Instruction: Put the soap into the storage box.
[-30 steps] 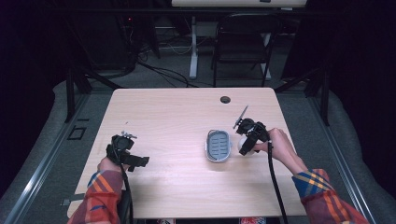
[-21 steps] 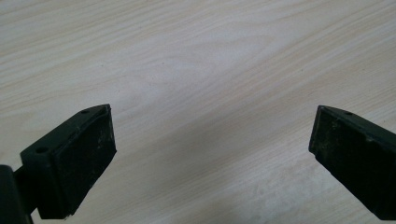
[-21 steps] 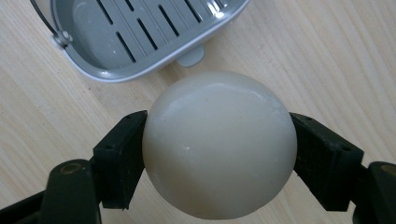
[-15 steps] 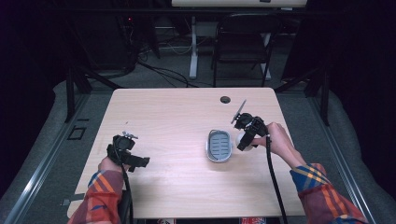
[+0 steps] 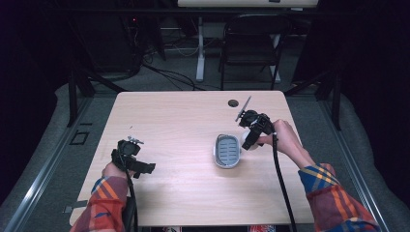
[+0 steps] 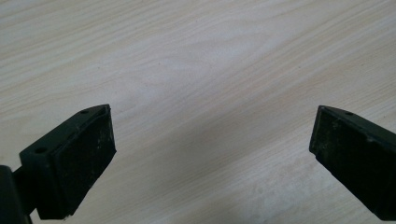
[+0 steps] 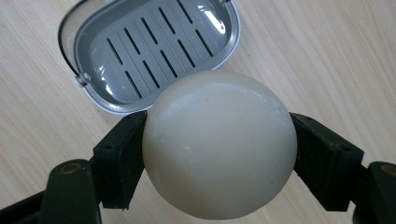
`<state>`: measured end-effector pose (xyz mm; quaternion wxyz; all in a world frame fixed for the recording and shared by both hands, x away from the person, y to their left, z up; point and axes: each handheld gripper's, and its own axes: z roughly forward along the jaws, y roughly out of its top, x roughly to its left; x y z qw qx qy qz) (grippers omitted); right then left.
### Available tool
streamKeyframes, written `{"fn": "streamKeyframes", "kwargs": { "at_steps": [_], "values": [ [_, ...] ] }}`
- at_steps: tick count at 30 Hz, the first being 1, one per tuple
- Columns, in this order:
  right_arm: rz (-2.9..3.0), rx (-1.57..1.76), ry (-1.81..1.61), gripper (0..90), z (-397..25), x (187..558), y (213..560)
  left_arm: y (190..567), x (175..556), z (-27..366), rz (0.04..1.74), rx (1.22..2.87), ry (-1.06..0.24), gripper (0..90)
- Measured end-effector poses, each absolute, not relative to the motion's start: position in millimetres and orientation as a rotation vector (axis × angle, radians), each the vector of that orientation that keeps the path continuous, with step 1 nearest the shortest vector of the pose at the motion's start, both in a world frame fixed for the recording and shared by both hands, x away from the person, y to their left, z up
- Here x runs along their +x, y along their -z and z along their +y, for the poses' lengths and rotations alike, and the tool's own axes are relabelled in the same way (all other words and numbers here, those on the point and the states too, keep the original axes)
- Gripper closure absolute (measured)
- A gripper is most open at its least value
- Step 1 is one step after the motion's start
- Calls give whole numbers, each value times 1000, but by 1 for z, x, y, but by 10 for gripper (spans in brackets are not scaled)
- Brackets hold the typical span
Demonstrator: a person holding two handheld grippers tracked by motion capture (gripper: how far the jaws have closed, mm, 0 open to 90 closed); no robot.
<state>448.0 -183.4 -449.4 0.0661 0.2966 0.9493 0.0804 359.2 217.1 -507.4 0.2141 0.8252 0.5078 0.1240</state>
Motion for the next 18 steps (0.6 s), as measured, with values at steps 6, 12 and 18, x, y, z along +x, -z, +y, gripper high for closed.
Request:
{"fn": "streamKeyframes", "kwargs": {
  "at_steps": [6, 12, 18],
  "values": [
    [2872, 872, -244, 240, -173, 451, 445, 508, 360, 217, 1408, 2297, -337, 2],
    [2894, 847, -219, 240, -160, 453, 445, 508, 360, 217, 1399, 2299, -336, 2],
    [2902, 819, -219, 240, -146, 455, 444, 508, 359, 218, 1399, 2296, -330, 1]
  ]
}}
